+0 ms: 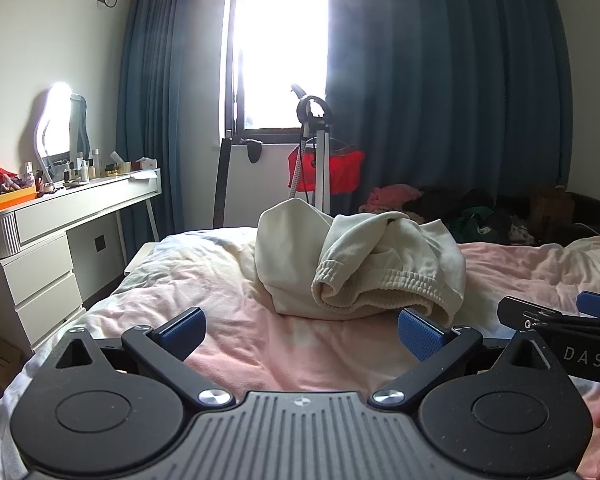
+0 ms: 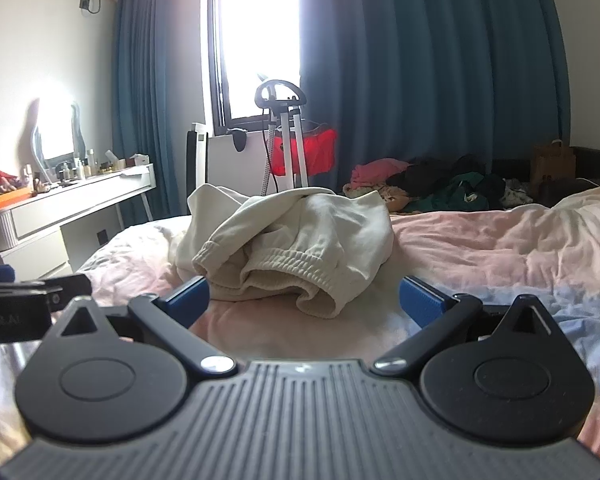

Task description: Fold clothes

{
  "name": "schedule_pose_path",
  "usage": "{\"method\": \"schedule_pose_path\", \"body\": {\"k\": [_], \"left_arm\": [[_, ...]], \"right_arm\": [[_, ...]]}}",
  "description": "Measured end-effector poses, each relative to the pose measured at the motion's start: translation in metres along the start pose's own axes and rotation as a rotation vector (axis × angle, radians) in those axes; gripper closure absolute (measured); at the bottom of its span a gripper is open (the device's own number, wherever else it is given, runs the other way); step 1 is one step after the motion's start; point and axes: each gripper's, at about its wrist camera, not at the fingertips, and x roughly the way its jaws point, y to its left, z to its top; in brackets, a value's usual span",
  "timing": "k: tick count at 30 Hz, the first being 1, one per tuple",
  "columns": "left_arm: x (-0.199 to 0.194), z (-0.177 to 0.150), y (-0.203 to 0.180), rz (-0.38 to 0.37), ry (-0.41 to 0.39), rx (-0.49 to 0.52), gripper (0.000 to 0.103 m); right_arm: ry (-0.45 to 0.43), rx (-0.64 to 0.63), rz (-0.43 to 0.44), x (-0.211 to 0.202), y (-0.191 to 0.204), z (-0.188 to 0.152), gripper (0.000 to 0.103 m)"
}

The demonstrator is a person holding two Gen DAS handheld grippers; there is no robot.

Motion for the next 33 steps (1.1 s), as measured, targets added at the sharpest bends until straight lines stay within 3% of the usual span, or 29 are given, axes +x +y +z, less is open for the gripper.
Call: {"method": "schedule_pose_path", "body": {"k": [33], "left_arm": [[0.002, -0.0041, -0.0031, 0.008, 0.009, 0.018, 0.0]], "right_arm": [[0.019, 0.021, -0.014, 0.0018, -0.0018, -0.0021, 0.0]]}}
